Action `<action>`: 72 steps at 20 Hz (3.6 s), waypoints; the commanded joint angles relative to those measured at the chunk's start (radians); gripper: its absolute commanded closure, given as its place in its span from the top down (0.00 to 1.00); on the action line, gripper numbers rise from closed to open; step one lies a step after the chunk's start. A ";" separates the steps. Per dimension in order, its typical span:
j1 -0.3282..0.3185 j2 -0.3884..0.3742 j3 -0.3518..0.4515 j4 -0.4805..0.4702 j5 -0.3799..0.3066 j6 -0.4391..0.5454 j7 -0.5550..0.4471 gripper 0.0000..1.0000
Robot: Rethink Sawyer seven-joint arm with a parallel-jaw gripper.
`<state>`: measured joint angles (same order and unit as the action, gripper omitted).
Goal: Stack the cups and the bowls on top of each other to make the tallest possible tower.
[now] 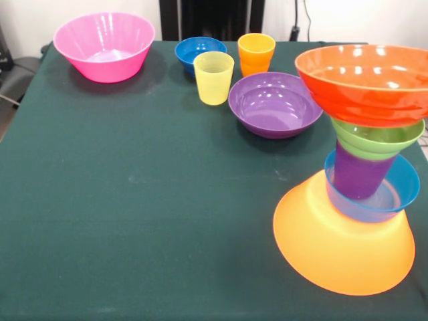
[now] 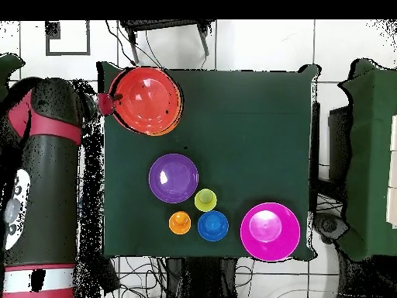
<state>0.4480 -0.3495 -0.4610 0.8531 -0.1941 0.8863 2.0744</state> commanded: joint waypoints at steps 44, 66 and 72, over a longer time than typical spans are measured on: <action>0.023 0.029 0.130 0.067 -0.073 0.047 -0.075 0.00; -0.033 0.056 0.139 -0.042 -0.131 0.029 -0.258 0.00; -0.033 0.041 0.141 -0.014 -0.150 0.023 -0.255 0.00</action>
<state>0.4376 -0.3370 -0.4003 0.8205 -0.2464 0.8863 2.0744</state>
